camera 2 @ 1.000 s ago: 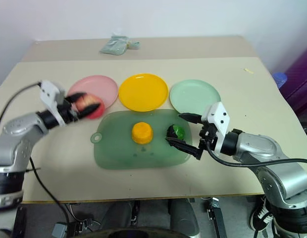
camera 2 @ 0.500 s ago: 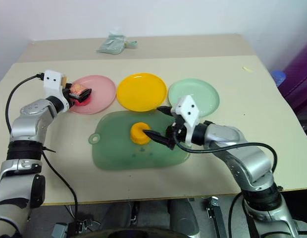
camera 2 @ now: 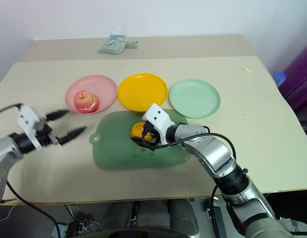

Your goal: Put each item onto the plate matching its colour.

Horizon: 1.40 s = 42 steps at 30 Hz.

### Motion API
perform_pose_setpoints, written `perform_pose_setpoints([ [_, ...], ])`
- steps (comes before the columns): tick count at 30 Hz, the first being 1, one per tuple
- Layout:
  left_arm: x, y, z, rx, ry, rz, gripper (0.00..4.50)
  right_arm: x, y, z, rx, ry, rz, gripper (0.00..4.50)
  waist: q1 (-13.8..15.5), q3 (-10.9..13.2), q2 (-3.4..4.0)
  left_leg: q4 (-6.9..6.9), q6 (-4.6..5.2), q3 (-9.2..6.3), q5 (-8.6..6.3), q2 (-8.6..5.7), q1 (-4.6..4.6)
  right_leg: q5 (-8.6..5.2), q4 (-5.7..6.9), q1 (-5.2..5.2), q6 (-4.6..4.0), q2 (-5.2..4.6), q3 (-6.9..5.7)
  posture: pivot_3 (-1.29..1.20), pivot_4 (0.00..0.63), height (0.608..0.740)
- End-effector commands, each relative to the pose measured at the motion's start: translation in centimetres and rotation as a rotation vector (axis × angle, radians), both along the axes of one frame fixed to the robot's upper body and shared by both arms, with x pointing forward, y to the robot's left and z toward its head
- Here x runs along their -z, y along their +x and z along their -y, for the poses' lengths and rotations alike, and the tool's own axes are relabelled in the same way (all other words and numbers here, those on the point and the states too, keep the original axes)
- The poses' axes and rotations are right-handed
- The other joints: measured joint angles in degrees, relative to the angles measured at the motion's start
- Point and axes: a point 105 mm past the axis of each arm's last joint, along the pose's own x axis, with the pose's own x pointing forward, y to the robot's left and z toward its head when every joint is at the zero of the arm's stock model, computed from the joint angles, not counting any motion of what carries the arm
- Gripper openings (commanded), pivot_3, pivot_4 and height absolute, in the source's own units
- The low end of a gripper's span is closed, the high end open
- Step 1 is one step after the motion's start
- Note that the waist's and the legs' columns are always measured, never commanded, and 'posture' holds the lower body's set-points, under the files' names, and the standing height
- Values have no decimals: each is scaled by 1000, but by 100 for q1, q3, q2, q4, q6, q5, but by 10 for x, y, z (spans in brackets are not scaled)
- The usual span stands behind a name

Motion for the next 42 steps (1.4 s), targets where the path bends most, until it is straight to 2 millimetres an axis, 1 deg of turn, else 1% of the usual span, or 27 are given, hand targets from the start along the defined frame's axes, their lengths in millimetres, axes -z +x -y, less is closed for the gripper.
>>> perform_pose_setpoints([
  [1,-3,-15,17,69,0,19,4500,-8,-1,-7,-31,16,16,3966,-6,0,0,0,0,-1,0,0,0,0,1,0,0,1,-1,0,150,740],
  [2,0,-19,19,74,-4,8,4500,-10,-2,-8,-35,28,10,3657,-15,0,1,0,0,-1,0,1,1,0,1,1,0,5,-1,0,150,740],
  [4,6,-26,22,81,-3,-7,4500,-15,-1,-11,-35,51,3,2790,-25,0,1,-2,1,1,0,1,5,0,1,2,0,7,-1,0,150,740],
  [5,8,-29,23,85,-2,-15,4500,-17,0,-11,-33,57,6,2637,-27,1,1,-2,1,1,0,2,5,0,1,2,-1,11,-1,0,150,740],
  [7,11,-35,25,94,-7,-25,4500,-33,8,-14,-14,92,49,2637,-38,1,3,-2,1,1,0,2,5,0,1,1,-1,13,-1,0,150,740],
  [9,12,-40,30,110,-25,-31,4500,-55,20,-17,11,138,98,2637,-42,2,4,-2,1,2,0,2,5,0,1,1,-1,13,0,0,150,740],
  [10,12,-41,32,118,-33,-32,4500,-65,32,-19,43,157,120,2637,-42,2,4,-2,1,2,0,2,5,0,2,0,-1,14,-1,0,150,740],
  [12,13,-43,37,129,-45,-31,4500,-76,57,-22,122,179,129,2637,-45,2,4,-2,0,2,0,1,6,0,3,0,-1,18,-1,0,150,740],
  [14,13,-43,42,135,-57,-22,4500,-78,80,-24,181,171,135,2637,-49,1,5,-3,0,4,0,-3,7,0,4,0,-2,19,-1,0,150,740],
  [15,12,-42,44,137,-65,-14,4500,-76,91,-26,204,165,129,2637,-37,1,5,-3,0,4,0,-4,8,0,4,0,-2,18,0,0,150,740],
  [19,9,-43,54,151,-90,2,4500,-67,124,-31,266,153,119,2637,-51,2,6,-4,0,7,0,-7,6,0,2,-1,-2,18,-1,0,150,740],
  [21,9,-45,59,156,-96,4,4500,-69,131,-32,272,172,117,3701,-55,4,10,-6,0,11,0,-7,4,0,2,-4,-2,17,1,0,150,740],
  [22,9,-45,61,158,-98,6,4500,-72,133,-32,269,183,131,4042,-58,5,12,-6,0,13,0,-7,3,0,2,-7,-1,17,3,0,150,740],
  [23,8,-46,63,159,-103,8,4500,-79,132,-29,261,195,160,4457,-63,5,12,-7,0,13,0,-6,1,0,2,-9,-1,17,3,0,150,740],
  [24,7,-46,65,157,-108,13,4500,-84,131,-26,252,202,191,4457,-64,6,13,-8,0,13,0,-6,0,0,2,-11,-1,18,3,0,150,740],
  [26,6,-45,67,140,-120,24,4500,-92,125,-11,224,187,283,4457,-57,7,15,-8,0,12,0,-5,0,0,2,-10,-1,18,3,0,150,740],
  [27,5,-43,67,126,-126,31,4500,-94,117,-1,190,180,315,4457,-39,7,14,-8,0,12,0,-6,0,1,1,-10,-1,17,3,0,150,740],
  [29,-1,-29,59,29,-151,87,4500,-93,93,32,121,163,344,4457,40,5,12,-7,1,-1,-1,-4,-1,0,-7,0,-1,13,-3,0,150,740],
  [30,-4,-22,54,-18,-158,106,4500,-90,78,48,84,141,337,4457,88,5,13,-6,3,-8,-2,-4,0,0,-15,11,0,9,-9,0,150,740],
  [33,-7,-7,43,-100,-147,139,4500,-73,39,79,-4,61,276,4457,109,7,16,0,8,-3,-4,-8,1,1,-24,20,2,4,-11,0,150,740],
  [34,-7,-5,42,-104,-149,140,4500,-70,31,83,-19,47,258,4457,93,6,16,-1,8,-1,-5,-8,3,1,-24,20,2,5,-10,0,150,740],
  [36,-7,-5,45,-73,-152,128,4500,-50,18,98,0,7,173,4457,-32,6,18,-3,9,6,-5,-5,10,1,-21,20,1,21,-2,0,150,740],
  [39,-4,-8,53,-5,-157,92,4500,-25,7,106,37,-25,75,4457,-113,5,19,-7,9,6,-5,6,18,-1,-15,19,-3,39,3,0,150,740],
  [42,-3,-12,58,51,-159,65,4500,-14,2,102,48,-14,28,4457,-150,5,18,-6,9,6,-5,5,17,-2,-13,20,-5,36,3,0,150,740],
])
